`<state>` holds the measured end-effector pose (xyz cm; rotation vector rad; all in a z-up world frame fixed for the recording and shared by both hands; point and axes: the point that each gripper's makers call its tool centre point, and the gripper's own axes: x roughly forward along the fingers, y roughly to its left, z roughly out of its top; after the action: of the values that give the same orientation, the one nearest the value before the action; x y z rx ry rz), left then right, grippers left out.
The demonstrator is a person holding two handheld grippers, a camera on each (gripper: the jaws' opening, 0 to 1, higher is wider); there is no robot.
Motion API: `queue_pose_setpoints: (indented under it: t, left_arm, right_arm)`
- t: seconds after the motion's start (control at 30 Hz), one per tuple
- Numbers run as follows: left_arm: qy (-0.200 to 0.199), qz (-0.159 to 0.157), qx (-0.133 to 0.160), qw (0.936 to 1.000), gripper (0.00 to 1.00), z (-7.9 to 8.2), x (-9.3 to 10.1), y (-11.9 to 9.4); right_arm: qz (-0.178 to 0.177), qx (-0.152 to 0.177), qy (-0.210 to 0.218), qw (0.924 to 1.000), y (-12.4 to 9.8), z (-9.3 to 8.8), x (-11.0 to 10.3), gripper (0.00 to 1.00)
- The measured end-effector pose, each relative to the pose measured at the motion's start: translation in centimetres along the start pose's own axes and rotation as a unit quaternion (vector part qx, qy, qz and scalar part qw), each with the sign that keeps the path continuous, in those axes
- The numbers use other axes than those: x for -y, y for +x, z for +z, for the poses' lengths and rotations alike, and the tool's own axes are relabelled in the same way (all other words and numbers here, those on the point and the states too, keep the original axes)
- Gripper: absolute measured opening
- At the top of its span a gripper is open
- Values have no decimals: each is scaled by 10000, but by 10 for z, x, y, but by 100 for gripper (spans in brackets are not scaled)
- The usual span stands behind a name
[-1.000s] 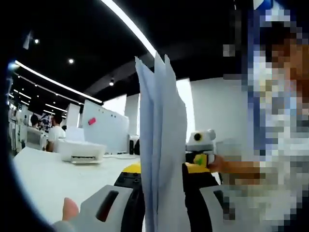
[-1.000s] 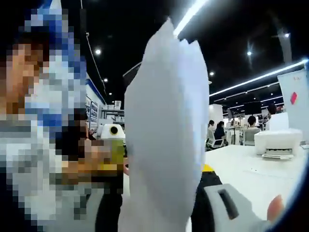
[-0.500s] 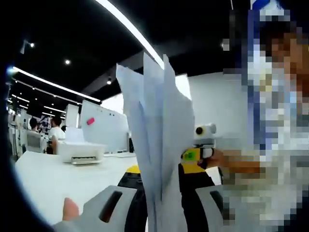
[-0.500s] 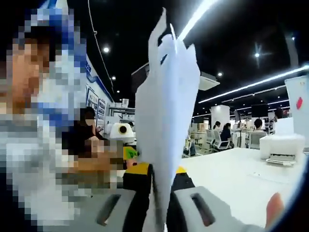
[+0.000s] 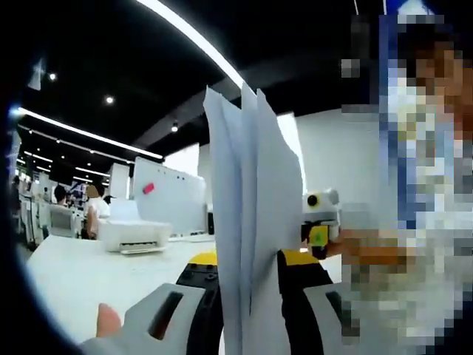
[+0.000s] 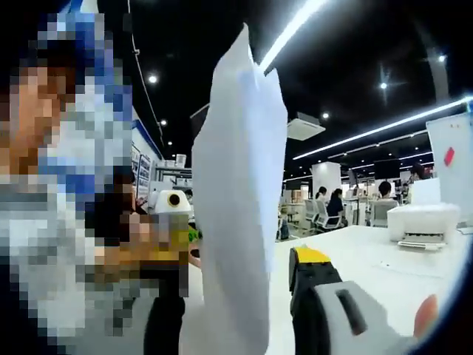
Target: Organize the stack of printing papers by aligning and flattening the scattered papers on the table
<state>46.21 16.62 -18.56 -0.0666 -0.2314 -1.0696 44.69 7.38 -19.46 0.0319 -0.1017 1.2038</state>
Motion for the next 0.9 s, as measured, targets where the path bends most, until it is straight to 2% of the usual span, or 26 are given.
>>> queue_pose_setpoints:
  t: [0.2, 0.3, 0.37, 0.43, 0.5, 0.53, 0.6, 0.77, 0.87, 0.9]
  left_arm:
    - [95, 33, -27, 9999, 31, 2, 4, -3]
    - [160, 34, -17, 9999, 31, 3, 8, -1]
    - [221, 59, -39, 9997, 31, 3, 10, 0]
    - [281, 85, -62, 9996, 31, 4, 12, 0]
    - [318, 168, -93, 9993, 31, 5, 11, 0]
    - [317, 184, -88, 9993, 31, 6, 11, 0]
    - [327, 162, -92, 9993, 31, 8, 13, 2]
    - [324, 93, -29, 9994, 31, 13, 17, 4]
    - [279, 65, -36, 9996, 31, 12, 18, 8]
    - [272, 55, -51, 9996, 31, 12, 18, 10]
  right_arm:
    - [-138, -219, -53, 9997, -10, 0, -3, 48]
    - [-342, -400, -131, 9985, -10, -4, -3, 48]
    - [-656, -498, -92, 9966, -14, -8, 2, 48]
    - [-1039, -485, 4, 9934, -19, -9, 9, 48]
    - [-1592, -526, 49, 9858, -29, -16, 19, 54]
    - [-1750, -595, 7, 9828, -32, -20, 21, 58]
    - [-1877, -728, -150, 9794, -35, -25, 17, 60]
    - [-2316, -821, -592, 9675, -31, -24, 6, 63]
    - [-2373, -848, -840, 9641, -17, -21, 4, 65]
    - [-2294, -902, -920, 9648, -12, -23, 4, 65]
